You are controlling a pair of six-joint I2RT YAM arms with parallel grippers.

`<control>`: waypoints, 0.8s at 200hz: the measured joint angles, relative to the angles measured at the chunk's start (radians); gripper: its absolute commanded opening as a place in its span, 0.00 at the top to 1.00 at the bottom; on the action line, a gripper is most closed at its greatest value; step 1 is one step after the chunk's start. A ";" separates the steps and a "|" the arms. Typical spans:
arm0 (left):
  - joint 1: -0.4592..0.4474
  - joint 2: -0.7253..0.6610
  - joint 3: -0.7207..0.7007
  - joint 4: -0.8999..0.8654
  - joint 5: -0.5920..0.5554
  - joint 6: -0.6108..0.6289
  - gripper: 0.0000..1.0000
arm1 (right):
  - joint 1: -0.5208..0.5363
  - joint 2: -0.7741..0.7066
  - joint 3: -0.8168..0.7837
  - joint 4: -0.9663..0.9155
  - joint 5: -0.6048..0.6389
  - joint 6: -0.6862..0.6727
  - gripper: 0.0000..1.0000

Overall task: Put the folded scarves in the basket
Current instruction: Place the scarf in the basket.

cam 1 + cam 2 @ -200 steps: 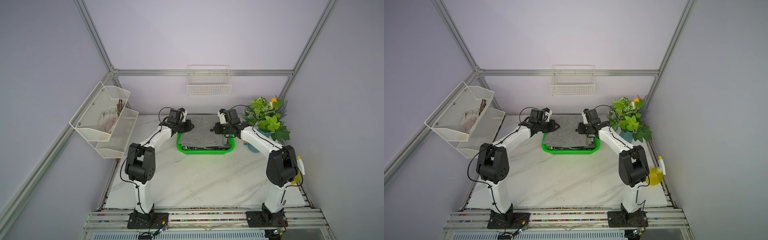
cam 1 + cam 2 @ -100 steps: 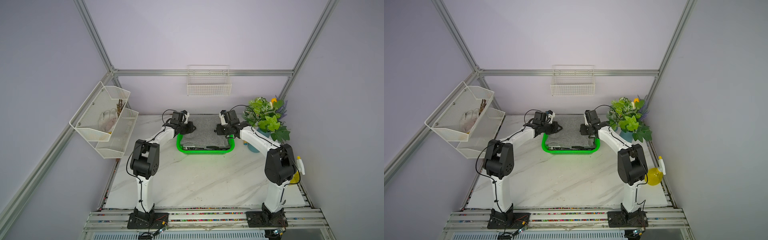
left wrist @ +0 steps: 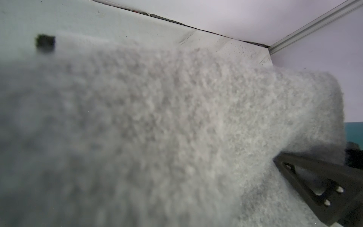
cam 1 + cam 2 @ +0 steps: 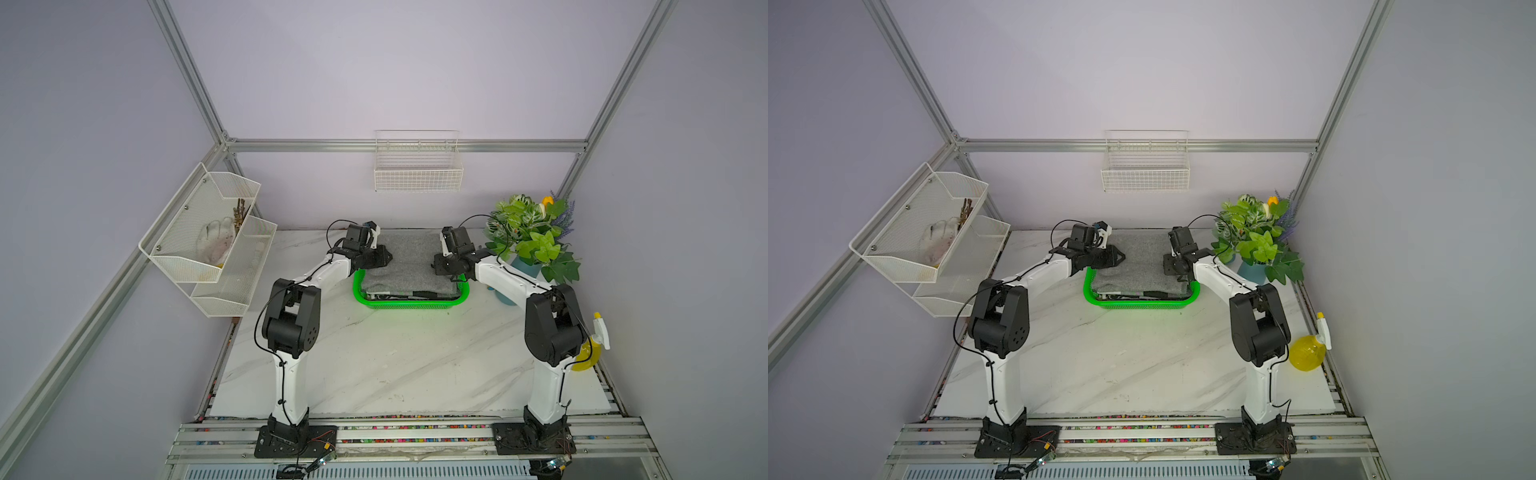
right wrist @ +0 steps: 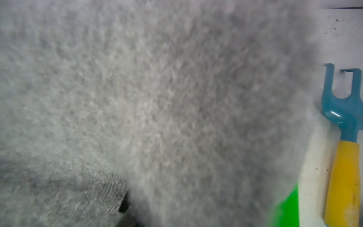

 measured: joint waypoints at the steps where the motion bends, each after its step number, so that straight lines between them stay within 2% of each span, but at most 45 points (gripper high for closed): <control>1: 0.000 0.000 0.000 -0.001 -0.002 0.001 0.59 | 0.000 0.000 -0.001 0.000 0.001 0.000 0.57; 12: 0.000 0.000 0.000 -0.008 -0.022 0.016 0.55 | 0.000 -0.005 -0.008 0.003 0.015 0.000 0.56; 79: 0.000 -0.003 -0.011 -0.019 -0.063 0.036 0.53 | 0.000 -0.074 -0.073 0.018 0.098 -0.006 0.47; 160: 0.009 -0.043 -0.021 -0.085 -0.115 0.051 0.46 | 0.000 -0.111 -0.105 0.004 0.248 -0.018 0.44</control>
